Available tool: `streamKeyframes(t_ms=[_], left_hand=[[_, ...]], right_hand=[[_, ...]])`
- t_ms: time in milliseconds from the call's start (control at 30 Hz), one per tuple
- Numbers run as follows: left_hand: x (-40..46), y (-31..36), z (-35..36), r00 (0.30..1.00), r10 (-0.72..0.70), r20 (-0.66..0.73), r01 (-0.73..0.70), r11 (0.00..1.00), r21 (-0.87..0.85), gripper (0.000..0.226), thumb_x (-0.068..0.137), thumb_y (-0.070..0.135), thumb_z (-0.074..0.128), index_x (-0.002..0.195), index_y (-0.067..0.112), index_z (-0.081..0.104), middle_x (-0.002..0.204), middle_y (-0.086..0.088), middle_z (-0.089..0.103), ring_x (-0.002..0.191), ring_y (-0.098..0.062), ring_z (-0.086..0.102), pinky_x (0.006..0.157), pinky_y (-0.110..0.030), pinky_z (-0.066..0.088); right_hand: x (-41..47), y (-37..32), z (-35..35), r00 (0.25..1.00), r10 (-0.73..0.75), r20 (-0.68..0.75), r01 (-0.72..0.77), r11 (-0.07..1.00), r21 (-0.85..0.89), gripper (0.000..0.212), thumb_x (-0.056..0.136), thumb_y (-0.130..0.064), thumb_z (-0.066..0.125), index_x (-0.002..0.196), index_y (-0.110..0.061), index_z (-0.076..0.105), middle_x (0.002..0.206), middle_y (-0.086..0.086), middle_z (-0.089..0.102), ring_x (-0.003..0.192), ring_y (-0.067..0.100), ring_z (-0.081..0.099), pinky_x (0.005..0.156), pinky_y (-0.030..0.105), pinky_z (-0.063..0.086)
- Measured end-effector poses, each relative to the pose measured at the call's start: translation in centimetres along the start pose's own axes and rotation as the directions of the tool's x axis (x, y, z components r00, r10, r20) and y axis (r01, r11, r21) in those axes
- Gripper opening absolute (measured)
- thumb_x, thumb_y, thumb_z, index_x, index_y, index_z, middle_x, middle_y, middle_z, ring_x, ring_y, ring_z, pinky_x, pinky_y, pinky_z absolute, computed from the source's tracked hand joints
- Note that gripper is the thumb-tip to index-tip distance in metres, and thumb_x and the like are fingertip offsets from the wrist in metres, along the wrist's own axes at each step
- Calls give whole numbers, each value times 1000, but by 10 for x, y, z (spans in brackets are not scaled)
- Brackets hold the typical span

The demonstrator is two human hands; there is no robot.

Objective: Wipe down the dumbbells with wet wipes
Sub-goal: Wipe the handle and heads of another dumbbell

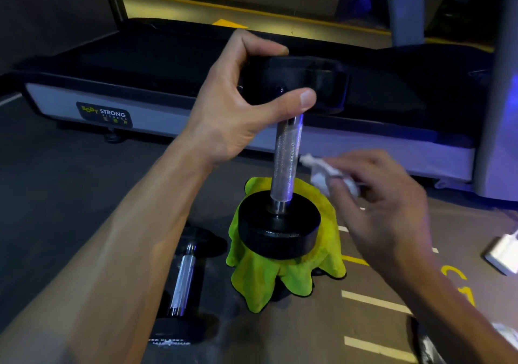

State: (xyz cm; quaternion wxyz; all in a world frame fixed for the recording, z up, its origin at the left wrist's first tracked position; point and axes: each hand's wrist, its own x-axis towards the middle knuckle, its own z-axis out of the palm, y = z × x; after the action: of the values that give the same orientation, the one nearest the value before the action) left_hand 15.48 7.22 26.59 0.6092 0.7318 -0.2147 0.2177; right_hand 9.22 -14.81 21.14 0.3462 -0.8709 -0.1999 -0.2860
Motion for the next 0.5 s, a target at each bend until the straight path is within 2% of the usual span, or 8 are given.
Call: streamKeyframes(t_ms=[33, 100, 167, 233, 267, 367, 433, 500], left_hand=[[0, 0, 0, 1000, 0, -3, 0, 1000, 1, 52, 77, 37, 88, 114, 22, 55, 129, -16, 65, 117, -30, 64, 103, -49, 53], [1, -2, 0, 1000, 3, -5, -3, 1000, -3, 52, 77, 36, 88, 114, 22, 55, 130, -17, 64, 118, -31, 63, 103, -50, 53], [1, -3, 1, 1000, 8, -8, -8, 1000, -6, 53, 77, 36, 88, 115, 21, 55, 130, -18, 64, 119, -33, 63, 104, -52, 52], [1, -2, 0, 1000, 6, 0, -6, 1000, -2, 54, 78, 37, 88, 117, 20, 55, 130, -17, 64, 119, -31, 64, 104, -52, 53], [1, -2, 0, 1000, 4, 7, -4, 1000, -2, 55, 78, 36, 88, 118, 19, 54, 129, -17, 64, 119, -30, 64, 103, -52, 53], [0, 0, 3, 999, 5, 33, -4, 1000, -13, 57, 78, 34, 88, 120, 15, 54, 129, -17, 64, 118, -28, 65, 102, -51, 55], [0, 1, 6, 999, 5, 34, -5, 1000, -15, 59, 77, 34, 88, 120, 13, 55, 128, -17, 64, 117, -29, 65, 101, -50, 55], [1, 2, 9, 1000, -1, 28, 2, 1000, -20, 60, 77, 33, 89, 121, 10, 55, 127, -18, 65, 116, -30, 65, 101, -50, 55]], right_hand=[[5, -2, 2, 999, -2, -38, 1, 1000, -15, 19, 93, -11, 70, 111, -16, 75, 103, -6, 60, 92, -1, 57, 80, 7, 39], [5, -6, 15, 996, -83, 41, 85, 994, -73, 14, 92, -9, 70, 105, -14, 73, 101, -4, 57, 84, 4, 53, 77, 8, 39], [-3, -5, 28, 966, -150, 209, 181, 974, -138, 11, 91, -12, 68, 99, -18, 72, 100, -6, 62, 90, 13, 56, 79, 21, 46], [-5, 0, 29, 941, -133, 312, 192, 968, -164, 10, 89, -20, 66, 96, -25, 72, 97, -12, 66, 93, 17, 54, 79, 34, 48], [-2, 1, 26, 926, -108, 362, 170, 975, -145, 11, 89, -24, 65, 95, -27, 73, 95, -16, 65, 91, 14, 52, 76, 33, 46], [10, 1, 21, 861, -52, 506, 90, 995, -52, 10, 88, -23, 69, 93, -29, 76, 90, -23, 61, 80, -2, 52, 72, 20, 39], [12, -3, 26, 889, -79, 451, 114, 992, -52, 13, 85, -17, 73, 91, -28, 78, 86, -21, 62, 76, -2, 57, 70, 20, 44], [15, -9, 31, 954, -122, 274, 142, 989, -52, 18, 85, -12, 73, 96, -25, 79, 88, -20, 58, 75, 1, 56, 73, 17, 48]])
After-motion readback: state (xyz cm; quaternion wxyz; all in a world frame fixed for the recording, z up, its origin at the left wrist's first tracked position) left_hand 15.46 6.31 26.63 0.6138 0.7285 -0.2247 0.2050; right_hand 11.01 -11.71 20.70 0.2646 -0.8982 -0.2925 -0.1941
